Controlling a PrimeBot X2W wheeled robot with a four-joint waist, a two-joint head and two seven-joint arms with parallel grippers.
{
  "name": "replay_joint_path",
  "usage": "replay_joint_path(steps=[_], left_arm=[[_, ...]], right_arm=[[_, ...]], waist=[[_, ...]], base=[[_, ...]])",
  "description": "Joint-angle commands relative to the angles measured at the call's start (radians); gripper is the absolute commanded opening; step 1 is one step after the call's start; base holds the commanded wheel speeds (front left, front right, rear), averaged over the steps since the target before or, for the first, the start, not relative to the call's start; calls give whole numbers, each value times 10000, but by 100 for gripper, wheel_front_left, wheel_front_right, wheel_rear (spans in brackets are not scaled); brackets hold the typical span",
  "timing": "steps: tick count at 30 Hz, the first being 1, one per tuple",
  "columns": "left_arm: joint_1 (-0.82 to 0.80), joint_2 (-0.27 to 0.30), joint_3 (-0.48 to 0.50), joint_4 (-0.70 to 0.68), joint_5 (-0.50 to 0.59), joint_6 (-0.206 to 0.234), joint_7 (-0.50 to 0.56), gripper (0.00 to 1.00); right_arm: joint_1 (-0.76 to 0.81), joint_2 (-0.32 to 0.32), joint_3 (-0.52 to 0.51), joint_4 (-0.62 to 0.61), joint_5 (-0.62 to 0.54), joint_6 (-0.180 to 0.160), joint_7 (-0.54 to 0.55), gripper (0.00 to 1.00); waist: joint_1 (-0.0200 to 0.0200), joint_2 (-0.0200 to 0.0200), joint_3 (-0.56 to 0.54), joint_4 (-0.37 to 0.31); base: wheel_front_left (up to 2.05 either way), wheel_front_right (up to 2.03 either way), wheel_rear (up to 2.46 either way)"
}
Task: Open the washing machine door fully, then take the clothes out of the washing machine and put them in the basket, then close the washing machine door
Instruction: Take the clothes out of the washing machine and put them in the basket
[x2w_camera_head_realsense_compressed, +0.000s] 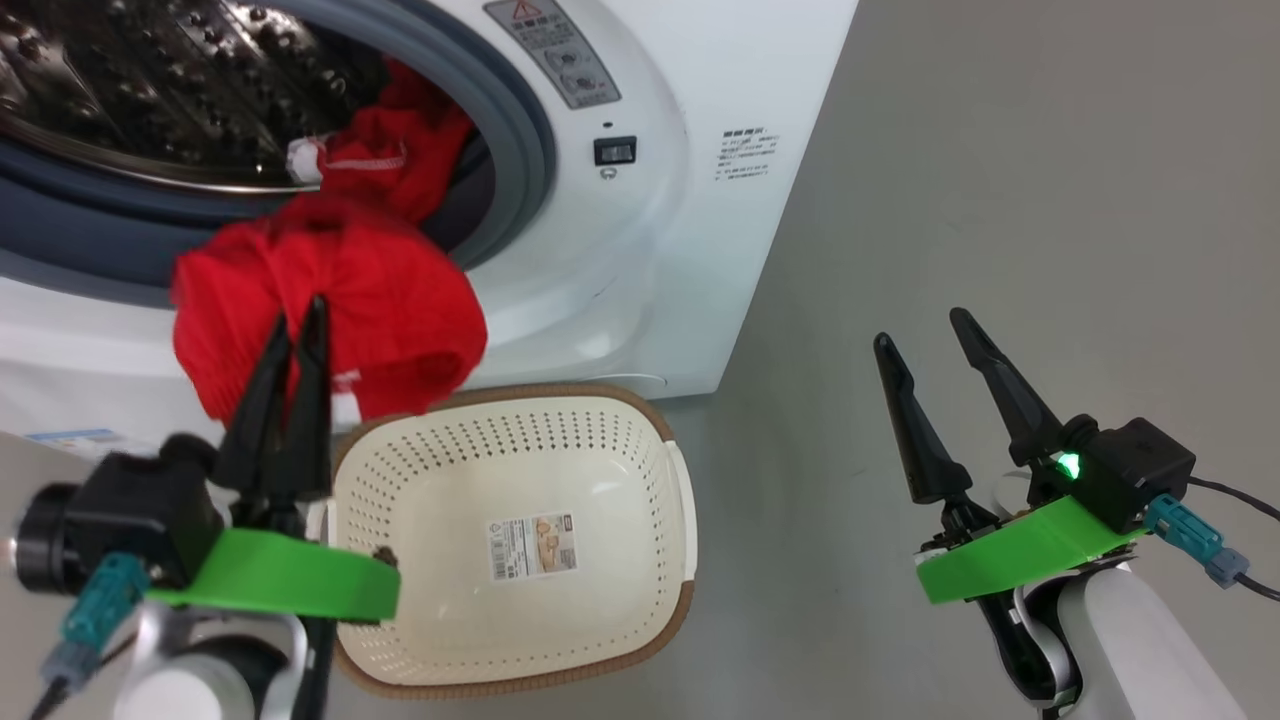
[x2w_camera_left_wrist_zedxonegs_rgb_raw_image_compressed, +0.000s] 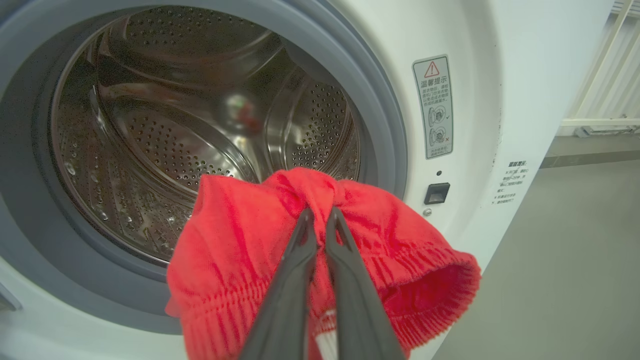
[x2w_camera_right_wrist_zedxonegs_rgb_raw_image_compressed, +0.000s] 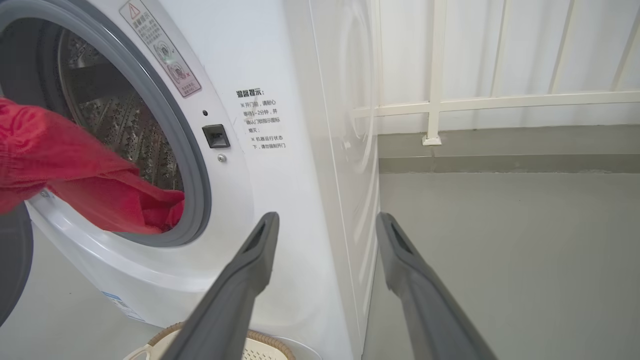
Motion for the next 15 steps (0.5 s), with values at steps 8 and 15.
replay_joint_path(steps=[8,15], left_arm=[[957,-326,37,-634,-523,425,688,0],[627,-713,-140,888,-969,280,799,0]], right_arm=[[-115,91,156,-321,33,63,-65,100],[-371,136,233,-368,47,63,-65,100]], waist=[[1,0,691,-69],[1,0,1219,-106]], base=[[0,0,0],[0,0,0]])
